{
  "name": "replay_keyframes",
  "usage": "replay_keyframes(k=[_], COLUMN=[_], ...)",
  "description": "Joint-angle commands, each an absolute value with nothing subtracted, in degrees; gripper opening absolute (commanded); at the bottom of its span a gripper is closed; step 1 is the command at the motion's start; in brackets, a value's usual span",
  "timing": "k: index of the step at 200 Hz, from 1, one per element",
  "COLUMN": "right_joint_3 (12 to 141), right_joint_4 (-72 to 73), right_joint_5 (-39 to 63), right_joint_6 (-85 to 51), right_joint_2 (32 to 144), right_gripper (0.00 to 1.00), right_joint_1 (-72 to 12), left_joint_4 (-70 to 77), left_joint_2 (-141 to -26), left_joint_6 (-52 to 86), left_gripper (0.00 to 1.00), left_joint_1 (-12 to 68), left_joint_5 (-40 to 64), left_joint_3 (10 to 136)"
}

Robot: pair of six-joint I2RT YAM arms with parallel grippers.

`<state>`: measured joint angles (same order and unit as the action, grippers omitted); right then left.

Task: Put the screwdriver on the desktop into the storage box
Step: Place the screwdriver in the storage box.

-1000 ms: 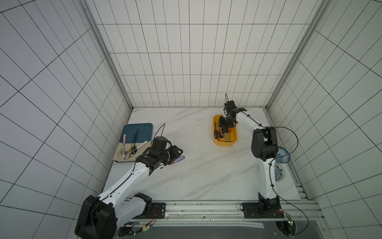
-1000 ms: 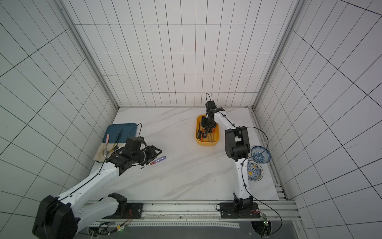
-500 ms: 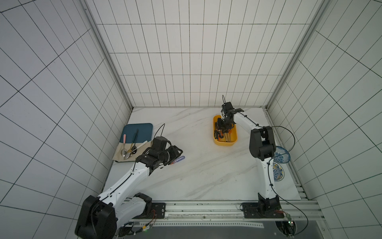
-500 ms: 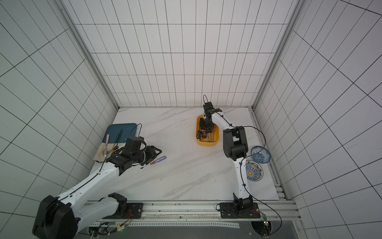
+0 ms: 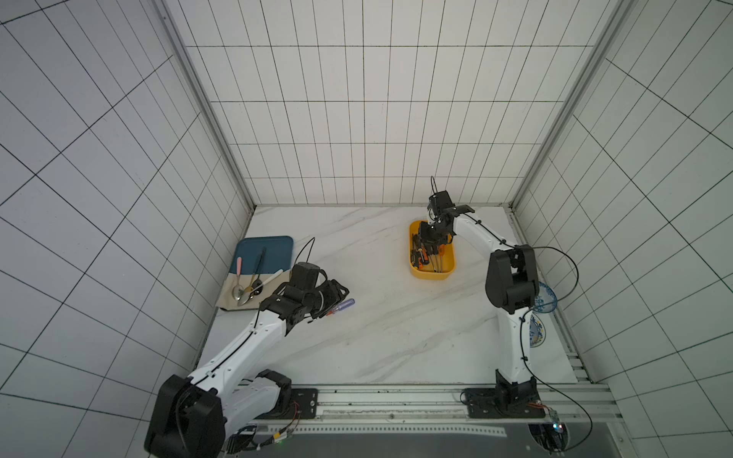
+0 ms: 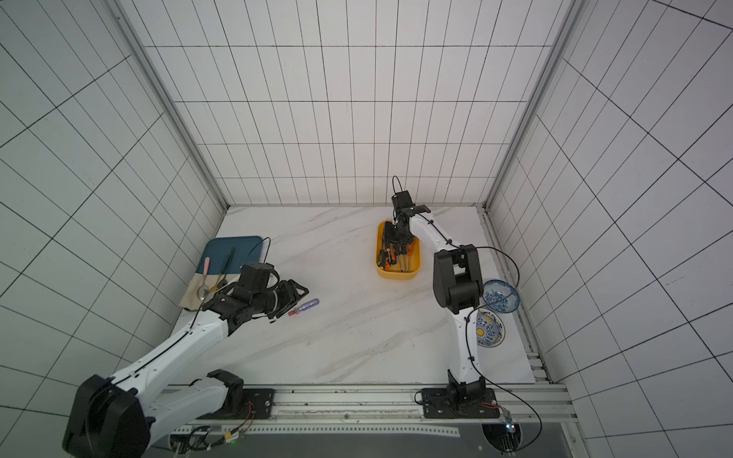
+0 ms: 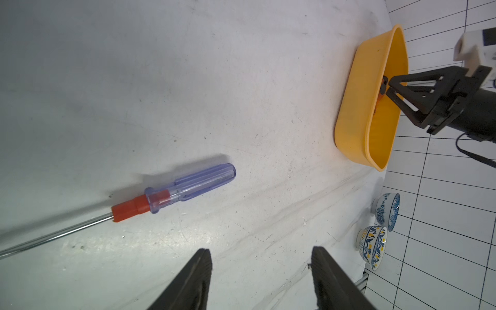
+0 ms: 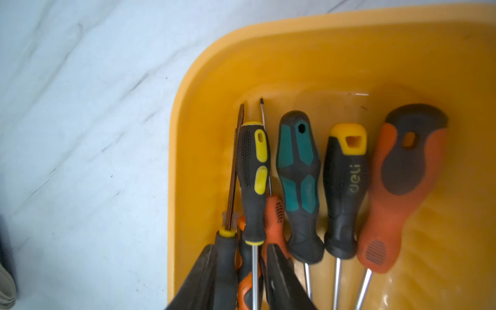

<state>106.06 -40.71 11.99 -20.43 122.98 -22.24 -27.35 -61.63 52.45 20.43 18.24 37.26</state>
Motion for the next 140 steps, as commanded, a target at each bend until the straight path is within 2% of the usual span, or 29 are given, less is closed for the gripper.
replay_keyframes(k=[1, 82, 140], right_joint_3=[101.27, 80.78, 70.17], right_joint_4=[-38.73, -31.8, -28.7], right_joint_5=[10.5, 11.85, 11.48], right_joint_6=[-21.66, -24.26, -26.25], right_joint_2=[117.56, 99.69, 90.66], right_gripper=[0.35, 0.36, 0.36], right_joint_1=[-22.51, -23.2, -27.24], left_joint_4=[-29.12, -32.07, -30.91], left_joint_2=[-61.86, -68.26, -72.74], left_joint_6=[50.74, 47.9, 46.07], left_gripper=[0.64, 0.65, 0.66], left_joint_1=[19.93, 19.78, 20.03], left_joint_5=[16.35, 11.97, 6.31], left_joint_3=[38.5, 41.48, 42.08])
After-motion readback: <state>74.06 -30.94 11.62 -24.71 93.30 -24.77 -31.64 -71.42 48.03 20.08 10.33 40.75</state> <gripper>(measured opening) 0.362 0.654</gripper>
